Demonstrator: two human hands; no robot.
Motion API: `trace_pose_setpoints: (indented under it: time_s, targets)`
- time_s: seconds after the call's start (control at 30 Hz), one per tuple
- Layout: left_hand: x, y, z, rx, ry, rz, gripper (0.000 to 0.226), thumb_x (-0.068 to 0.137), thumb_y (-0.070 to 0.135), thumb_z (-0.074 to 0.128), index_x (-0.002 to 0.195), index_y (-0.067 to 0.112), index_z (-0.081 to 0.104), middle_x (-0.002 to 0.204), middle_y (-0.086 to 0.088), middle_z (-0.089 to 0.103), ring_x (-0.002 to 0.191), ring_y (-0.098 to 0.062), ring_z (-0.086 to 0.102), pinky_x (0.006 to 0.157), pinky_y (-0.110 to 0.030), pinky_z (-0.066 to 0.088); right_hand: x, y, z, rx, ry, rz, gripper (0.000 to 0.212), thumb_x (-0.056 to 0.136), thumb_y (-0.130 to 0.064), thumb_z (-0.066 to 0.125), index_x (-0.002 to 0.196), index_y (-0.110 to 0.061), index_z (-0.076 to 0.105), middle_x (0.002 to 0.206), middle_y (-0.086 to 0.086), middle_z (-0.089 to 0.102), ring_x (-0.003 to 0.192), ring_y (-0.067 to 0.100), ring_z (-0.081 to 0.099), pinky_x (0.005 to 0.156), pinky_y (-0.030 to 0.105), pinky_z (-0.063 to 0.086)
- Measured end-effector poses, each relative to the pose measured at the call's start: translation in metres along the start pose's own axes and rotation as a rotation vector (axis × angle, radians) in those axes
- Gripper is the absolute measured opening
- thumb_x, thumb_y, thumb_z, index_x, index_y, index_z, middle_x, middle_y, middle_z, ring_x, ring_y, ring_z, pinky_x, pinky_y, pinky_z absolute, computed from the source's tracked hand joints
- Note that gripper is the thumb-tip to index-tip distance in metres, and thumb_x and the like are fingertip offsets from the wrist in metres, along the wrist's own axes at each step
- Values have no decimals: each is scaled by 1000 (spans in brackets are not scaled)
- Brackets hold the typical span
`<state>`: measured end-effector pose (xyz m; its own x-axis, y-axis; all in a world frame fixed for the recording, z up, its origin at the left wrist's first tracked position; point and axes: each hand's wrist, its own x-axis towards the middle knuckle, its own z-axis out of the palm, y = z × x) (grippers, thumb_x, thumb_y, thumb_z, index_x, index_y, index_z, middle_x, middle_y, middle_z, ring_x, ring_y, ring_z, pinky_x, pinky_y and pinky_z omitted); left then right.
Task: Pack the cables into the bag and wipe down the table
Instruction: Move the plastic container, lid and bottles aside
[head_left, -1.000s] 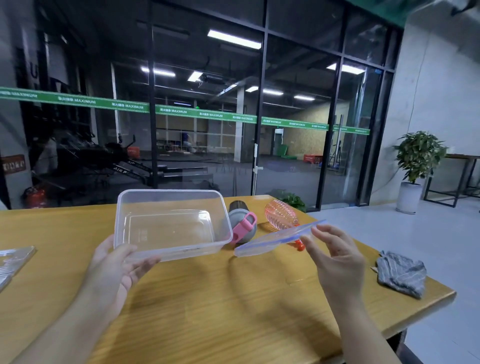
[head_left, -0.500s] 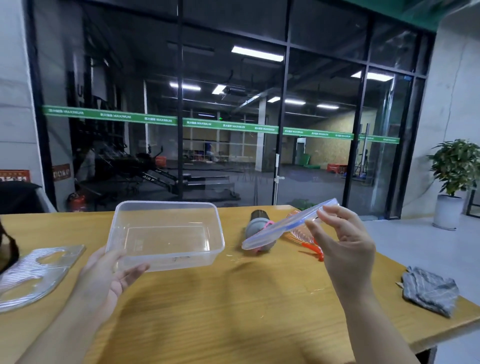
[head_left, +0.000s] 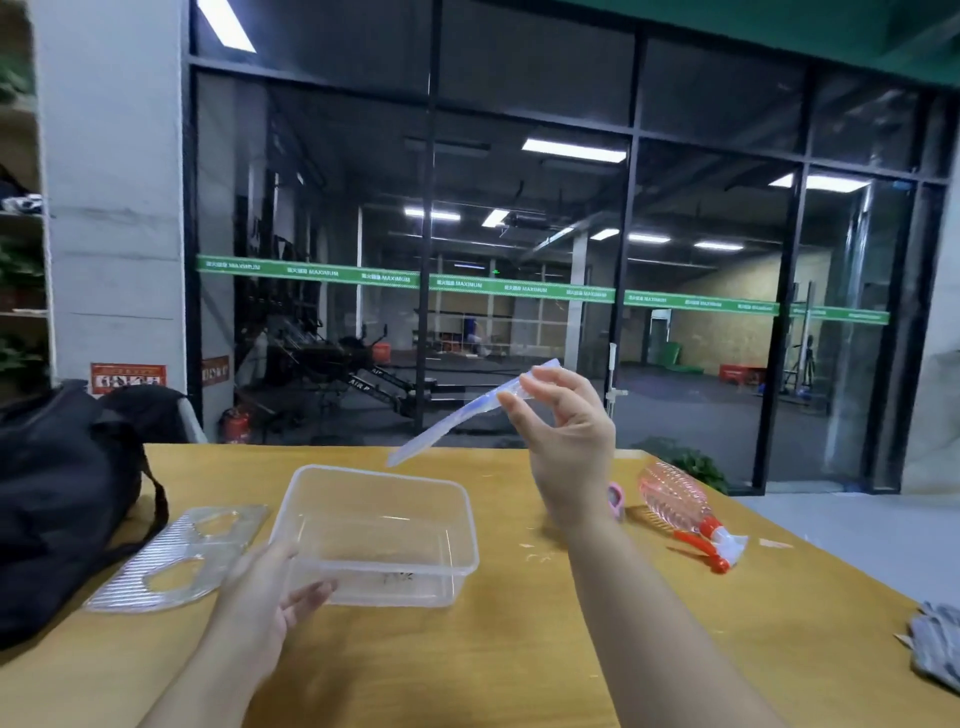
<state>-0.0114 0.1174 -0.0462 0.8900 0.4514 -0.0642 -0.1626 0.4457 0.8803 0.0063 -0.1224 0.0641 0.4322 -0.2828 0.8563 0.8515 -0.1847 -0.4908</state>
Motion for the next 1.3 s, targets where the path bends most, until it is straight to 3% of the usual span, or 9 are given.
trace_pose_setpoints:
  time_s: [0.17,0.27,0.4,0.67,0.83,0.9,1.0,1.13,1.3]
  targets:
    - [-6,2,5,-148,13,-73,27,89,18,56,115,15,49,118,-6,51,56,-31,63,37,-23,51,-29,8,25,174,-90,54,17,67,-31,76,83,-29,70,99,-6,65,95,17,64,83,34,52]
    - [-10,6,4,-242,45,-109,24,89,19,53,112,15,45,102,-13,55,39,-24,62,34,-23,49,-41,23,17,206,-128,155,16,66,-32,76,81,-27,71,100,-6,65,98,13,63,86,27,50]
    - [-16,10,3,-265,59,-134,40,88,27,56,126,19,46,108,-16,52,47,-24,63,35,-22,49,-45,37,4,200,-262,276,15,66,-26,76,80,-20,71,99,1,65,94,4,63,85,20,49]
    - [-21,9,-2,110,114,-86,34,84,54,48,107,30,53,106,-3,55,49,-23,61,33,-21,44,-54,63,-2,179,-460,520,11,73,-12,78,79,-13,69,85,-7,67,74,3,61,73,21,51]
    - [-17,7,-20,391,219,39,58,46,70,45,79,24,56,60,0,61,32,-24,52,38,-25,43,-60,67,-6,161,-560,540,10,76,-12,76,83,-11,69,77,0,65,68,7,57,65,18,48]
    - [-12,4,-29,504,241,80,56,56,67,38,77,18,56,49,-4,58,32,-23,48,40,-24,40,-61,68,-9,98,-583,516,13,76,-17,77,88,-14,72,78,-4,67,68,5,57,65,17,48]
    - [-4,-2,-39,758,305,170,48,83,53,25,86,17,57,62,-12,63,39,-28,55,42,-28,43,-65,69,-14,26,-635,455,12,77,-18,76,87,-22,74,93,-4,68,78,6,62,74,18,50]
    - [-2,-6,-42,1049,418,295,56,91,45,17,97,12,62,99,-15,63,93,-35,58,80,-41,43,-68,70,-19,-4,-679,406,15,76,-18,77,81,-32,72,96,-12,66,87,2,64,82,17,49]
    - [-5,-1,-35,821,315,314,43,86,49,30,80,13,53,85,-6,52,80,-26,48,70,-36,34,-67,71,-24,-4,-704,406,14,76,-20,77,84,-31,73,96,-13,67,91,-1,62,84,14,47]
